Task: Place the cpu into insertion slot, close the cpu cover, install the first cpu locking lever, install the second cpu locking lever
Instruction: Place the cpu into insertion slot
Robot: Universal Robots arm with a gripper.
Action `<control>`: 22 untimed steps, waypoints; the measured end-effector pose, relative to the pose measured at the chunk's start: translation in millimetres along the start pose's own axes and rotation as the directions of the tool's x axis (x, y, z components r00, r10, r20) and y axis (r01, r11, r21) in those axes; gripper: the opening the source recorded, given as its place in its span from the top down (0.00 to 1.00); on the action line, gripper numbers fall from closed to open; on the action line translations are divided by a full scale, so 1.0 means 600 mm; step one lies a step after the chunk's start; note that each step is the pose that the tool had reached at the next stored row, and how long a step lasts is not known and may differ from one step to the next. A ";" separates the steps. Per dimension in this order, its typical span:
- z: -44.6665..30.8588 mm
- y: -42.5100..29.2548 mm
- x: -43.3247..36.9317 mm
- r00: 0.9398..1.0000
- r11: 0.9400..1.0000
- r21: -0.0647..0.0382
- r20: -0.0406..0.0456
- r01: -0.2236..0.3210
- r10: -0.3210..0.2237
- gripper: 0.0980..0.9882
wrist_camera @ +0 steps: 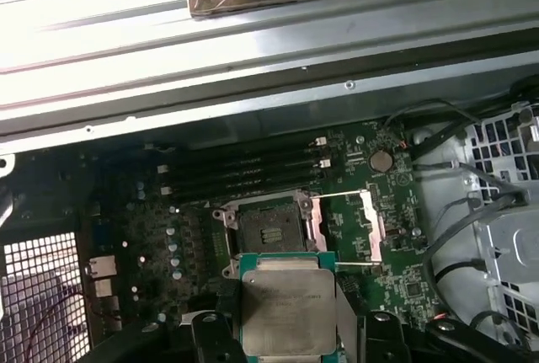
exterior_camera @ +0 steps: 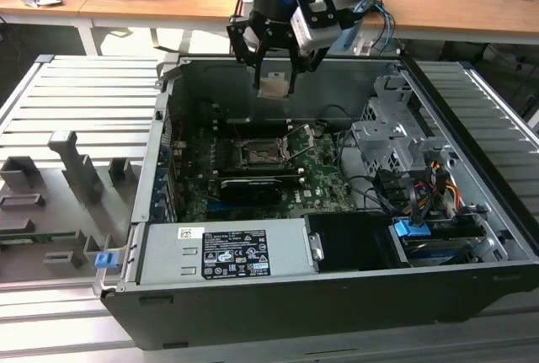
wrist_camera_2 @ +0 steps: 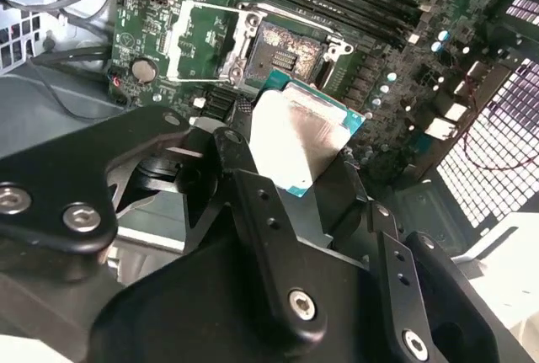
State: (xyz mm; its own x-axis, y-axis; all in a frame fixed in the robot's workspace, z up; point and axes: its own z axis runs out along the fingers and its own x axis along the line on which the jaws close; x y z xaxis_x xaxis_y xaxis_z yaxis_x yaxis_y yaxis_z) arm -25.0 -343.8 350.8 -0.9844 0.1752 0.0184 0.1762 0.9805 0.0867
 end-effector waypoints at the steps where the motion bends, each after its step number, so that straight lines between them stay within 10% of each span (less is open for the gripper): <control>1: 0.005 -0.001 0.000 1.000 1.000 0.000 0.001 -0.001 0.001 0.51; 22: 0.030 -0.003 0.004 0.989 0.989 -0.003 0.014 -0.150 0.150 0.51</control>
State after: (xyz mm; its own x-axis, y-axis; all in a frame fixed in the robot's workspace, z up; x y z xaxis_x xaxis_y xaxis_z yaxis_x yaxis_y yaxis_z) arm -27.7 -343.8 332.7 -0.9466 0.3218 0.0172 0.3221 0.9428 0.0864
